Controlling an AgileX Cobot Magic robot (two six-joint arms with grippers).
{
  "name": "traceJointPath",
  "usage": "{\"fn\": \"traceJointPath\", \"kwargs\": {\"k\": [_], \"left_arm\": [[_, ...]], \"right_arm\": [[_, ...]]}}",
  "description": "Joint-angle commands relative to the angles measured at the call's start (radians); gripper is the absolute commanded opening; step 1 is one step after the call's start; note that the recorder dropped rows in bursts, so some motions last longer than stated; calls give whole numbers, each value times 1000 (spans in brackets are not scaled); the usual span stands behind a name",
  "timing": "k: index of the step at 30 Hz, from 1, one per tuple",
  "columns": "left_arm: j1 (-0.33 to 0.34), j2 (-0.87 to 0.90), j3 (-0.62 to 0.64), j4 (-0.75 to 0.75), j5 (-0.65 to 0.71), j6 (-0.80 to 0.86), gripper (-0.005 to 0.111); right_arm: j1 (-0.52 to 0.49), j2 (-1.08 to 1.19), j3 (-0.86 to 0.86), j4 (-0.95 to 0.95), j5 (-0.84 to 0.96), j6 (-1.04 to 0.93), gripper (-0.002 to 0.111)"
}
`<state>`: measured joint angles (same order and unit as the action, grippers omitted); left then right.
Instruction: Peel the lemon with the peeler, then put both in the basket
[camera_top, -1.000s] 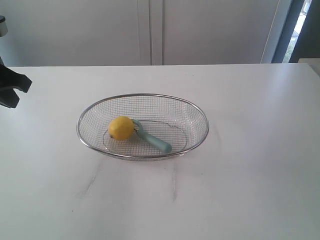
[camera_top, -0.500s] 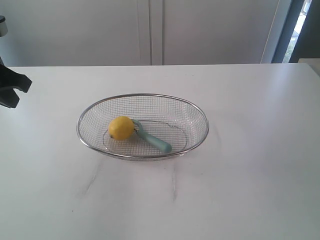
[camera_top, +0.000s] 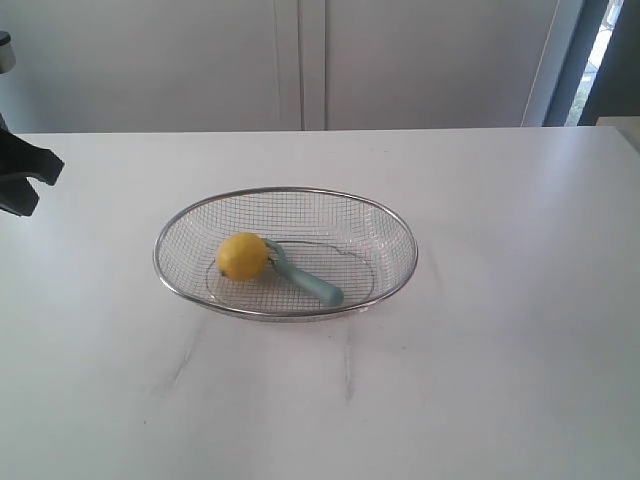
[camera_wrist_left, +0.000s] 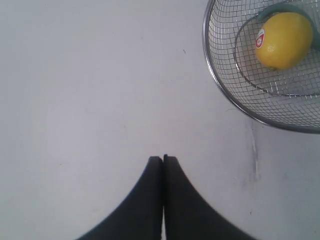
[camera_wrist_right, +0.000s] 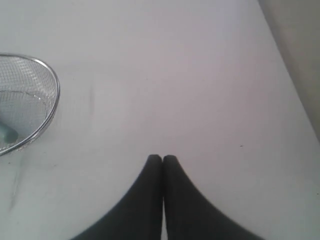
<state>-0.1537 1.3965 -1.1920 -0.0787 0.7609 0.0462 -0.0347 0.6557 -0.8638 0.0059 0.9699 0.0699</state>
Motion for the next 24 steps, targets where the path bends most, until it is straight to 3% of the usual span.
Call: {"fn": "traceJointPath", "kwargs": {"k": [1, 14, 24], "left_arm": [[2, -11, 6, 1, 15, 1, 0], [2, -11, 6, 1, 15, 3, 0], [2, -11, 6, 1, 15, 3, 0]], "right_arm": [[-16, -111, 95, -6, -117, -21, 0], [-16, -471, 346, -11, -307, -12, 0], [-16, -583, 407, -6, -269, -12, 0]]}}
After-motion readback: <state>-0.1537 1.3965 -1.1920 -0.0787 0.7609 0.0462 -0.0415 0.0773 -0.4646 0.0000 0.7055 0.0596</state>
